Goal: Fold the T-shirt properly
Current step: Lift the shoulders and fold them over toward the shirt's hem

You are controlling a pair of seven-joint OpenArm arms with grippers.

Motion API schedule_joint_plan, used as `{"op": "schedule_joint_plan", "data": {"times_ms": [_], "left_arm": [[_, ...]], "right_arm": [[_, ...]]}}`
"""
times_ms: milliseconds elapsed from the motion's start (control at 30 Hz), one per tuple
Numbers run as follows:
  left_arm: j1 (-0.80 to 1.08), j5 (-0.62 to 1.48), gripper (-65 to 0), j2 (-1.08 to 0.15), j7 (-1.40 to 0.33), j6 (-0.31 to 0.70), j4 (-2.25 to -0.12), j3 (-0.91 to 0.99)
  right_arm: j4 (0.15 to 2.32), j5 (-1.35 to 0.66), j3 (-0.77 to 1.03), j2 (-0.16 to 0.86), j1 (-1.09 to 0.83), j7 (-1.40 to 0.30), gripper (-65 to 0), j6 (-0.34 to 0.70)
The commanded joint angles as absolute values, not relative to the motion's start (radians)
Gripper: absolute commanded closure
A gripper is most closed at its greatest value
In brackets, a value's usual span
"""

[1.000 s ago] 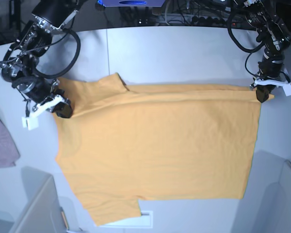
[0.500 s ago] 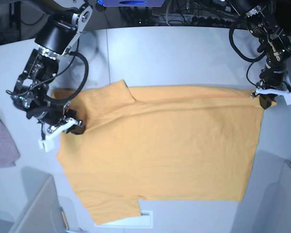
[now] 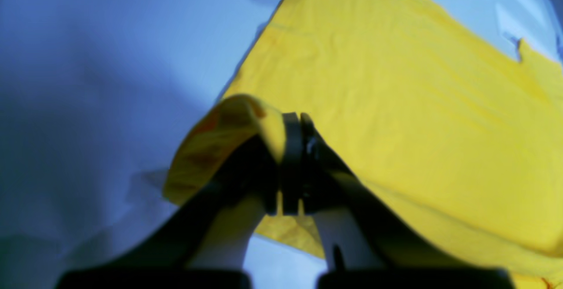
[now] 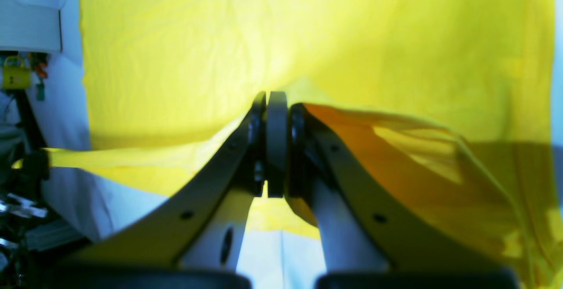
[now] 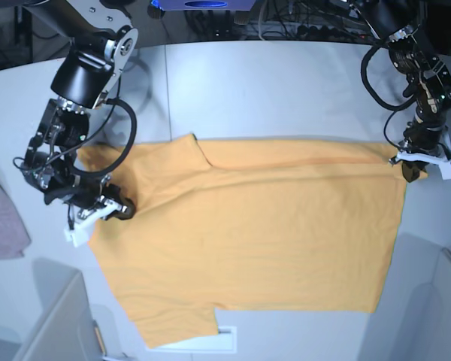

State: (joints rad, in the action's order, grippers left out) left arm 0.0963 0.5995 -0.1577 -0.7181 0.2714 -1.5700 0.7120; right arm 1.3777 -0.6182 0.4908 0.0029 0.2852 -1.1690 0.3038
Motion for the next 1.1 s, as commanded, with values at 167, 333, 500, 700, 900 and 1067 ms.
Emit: {"op": "schedule_joint_plan", "data": {"times_ms": [167, 333, 500, 700, 900, 1067], "left_arm": [[0.044, 0.616, 0.0, -0.191, -0.691, 0.280, -1.526, 0.696], [0.001, 0.591, 0.0, -0.194, -0.693, 0.280, -1.474, 0.694], [-0.028, 0.470, 0.0, -0.193, -0.693, 0.280, -1.461, 0.630], [-0.036, 0.466, 0.0, -0.191, -0.688, 0.280, -1.448, 0.616], [-0.068, 0.461, -4.9, -0.193, -0.687, 0.280, -1.397, 0.618], [-0.125, 0.460, -27.3, -0.193, -0.687, 0.280, -1.376, 0.705]], "right_arm": [[1.279, -0.639, 0.489, 0.016, 0.348, -1.081, 0.0, 0.309], [1.198, -0.639, 0.475, 0.044, 0.377, -1.035, 0.0, 0.309], [1.118, -0.639, 0.414, 0.068, 0.386, -0.967, 0.0, 0.309], [1.075, -0.639, 0.414, 0.068, 0.384, -0.943, 0.0, 0.309], [1.084, -0.639, 0.418, 0.082, 0.380, -0.914, -24.9, 0.309], [1.135, -0.639, 0.420, 0.097, 0.323, -0.789, -19.4, 0.282]]}}
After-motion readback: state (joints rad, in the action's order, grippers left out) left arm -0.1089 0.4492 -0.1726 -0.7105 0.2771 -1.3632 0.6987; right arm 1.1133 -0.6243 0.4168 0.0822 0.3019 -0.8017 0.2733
